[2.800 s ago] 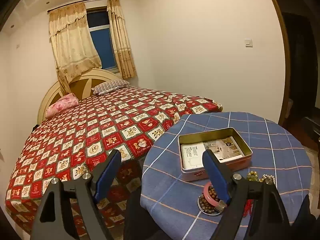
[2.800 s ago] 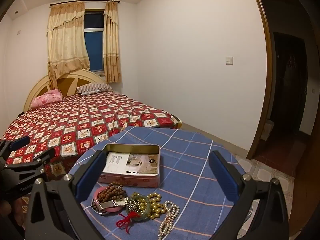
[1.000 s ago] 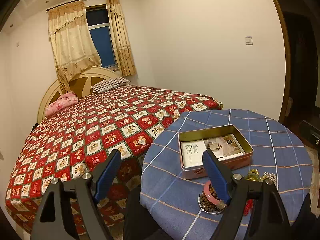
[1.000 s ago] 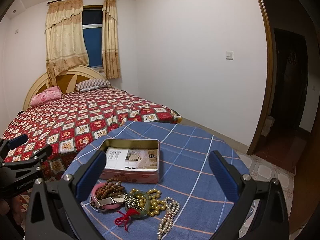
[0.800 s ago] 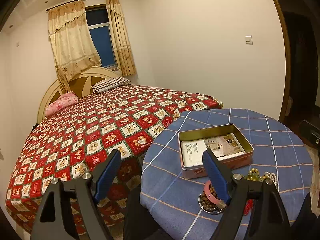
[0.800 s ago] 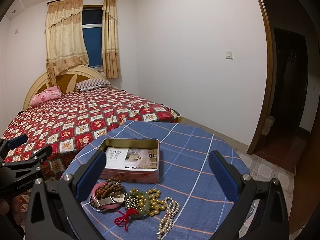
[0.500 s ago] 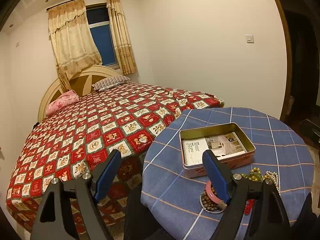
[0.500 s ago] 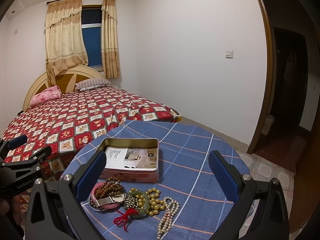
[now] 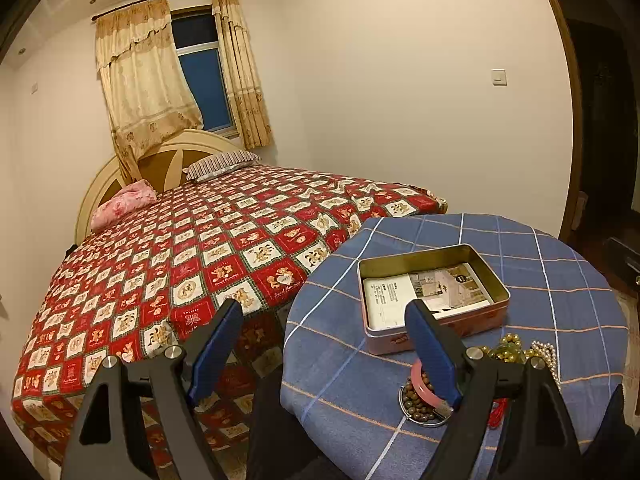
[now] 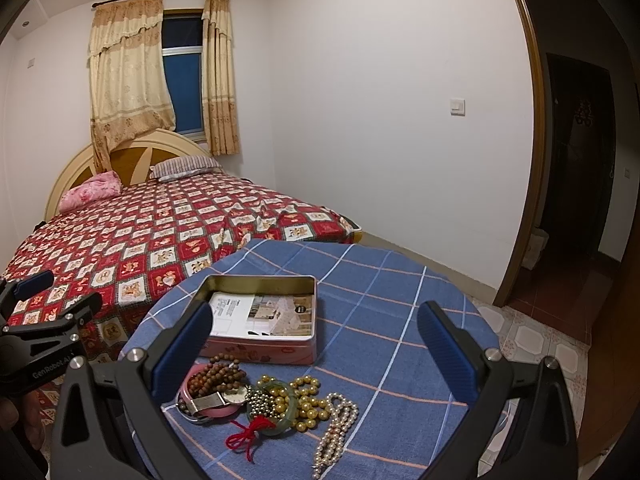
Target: Organize jewelry
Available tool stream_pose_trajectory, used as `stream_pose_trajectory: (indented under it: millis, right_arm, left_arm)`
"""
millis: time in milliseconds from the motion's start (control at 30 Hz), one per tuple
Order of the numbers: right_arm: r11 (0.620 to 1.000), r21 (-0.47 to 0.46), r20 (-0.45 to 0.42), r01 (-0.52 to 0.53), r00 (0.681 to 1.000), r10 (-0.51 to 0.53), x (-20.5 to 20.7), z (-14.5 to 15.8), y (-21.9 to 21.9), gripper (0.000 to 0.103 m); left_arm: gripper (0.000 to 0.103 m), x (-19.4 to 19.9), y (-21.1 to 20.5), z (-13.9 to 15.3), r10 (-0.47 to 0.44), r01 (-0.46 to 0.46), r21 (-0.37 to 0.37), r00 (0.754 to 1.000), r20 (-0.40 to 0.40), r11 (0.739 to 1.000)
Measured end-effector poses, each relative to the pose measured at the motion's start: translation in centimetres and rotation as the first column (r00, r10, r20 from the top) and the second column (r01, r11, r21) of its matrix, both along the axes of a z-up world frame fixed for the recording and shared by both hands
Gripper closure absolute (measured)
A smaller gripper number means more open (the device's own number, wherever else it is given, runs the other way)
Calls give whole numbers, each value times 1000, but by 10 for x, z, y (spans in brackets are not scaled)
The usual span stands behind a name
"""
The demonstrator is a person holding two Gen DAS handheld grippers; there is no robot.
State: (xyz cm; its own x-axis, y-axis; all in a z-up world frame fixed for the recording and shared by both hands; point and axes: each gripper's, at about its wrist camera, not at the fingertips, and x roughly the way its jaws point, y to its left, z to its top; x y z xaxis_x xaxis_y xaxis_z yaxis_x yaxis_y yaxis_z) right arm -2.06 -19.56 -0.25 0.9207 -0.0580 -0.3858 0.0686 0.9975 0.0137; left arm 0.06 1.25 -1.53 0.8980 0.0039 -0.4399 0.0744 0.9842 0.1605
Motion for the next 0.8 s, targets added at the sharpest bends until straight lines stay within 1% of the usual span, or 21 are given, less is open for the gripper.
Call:
stream_pose_trajectory:
  millis: [267, 400, 467, 500, 600, 667, 800]
  right_arm:
    - [1000, 5, -8, 2, 1000, -2, 1, -4, -2, 0]
    - [1000, -1, -17, 10, 1000, -10, 3, -10, -3, 0]
    - [1000, -11, -27, 27, 999, -27, 8, -19, -7, 0]
    - [999, -17, -38, 36, 999, -36, 11, -23, -9, 0]
    - [997, -40, -109, 64, 992, -68, 26, -48, -18, 0]
    - [997, -35, -155, 75, 985, -80, 34, -64, -26, 0]
    - [997, 0, -230, 80, 970, -78, 43, -84, -41, 10]
  left_arm:
    - [20, 4, -6, -5, -5, 5, 5, 1000, -22, 1000]
    - [20, 12, -8, -15, -17, 17, 7, 999, -46, 1000]
    - [20, 20, -9, -25, -13, 14, 11, 997, -78, 1000]
    - [20, 24, -9, -32, -12, 13, 9, 995, -96, 1000]
    - [20, 34, -13, -50, -26, 26, -3, 989, -146, 1000]
    - [20, 40, -17, -61, -36, 36, -5, 984, -174, 999]
    - [20, 50, -26, -79, -62, 63, -1, 973, -220, 998]
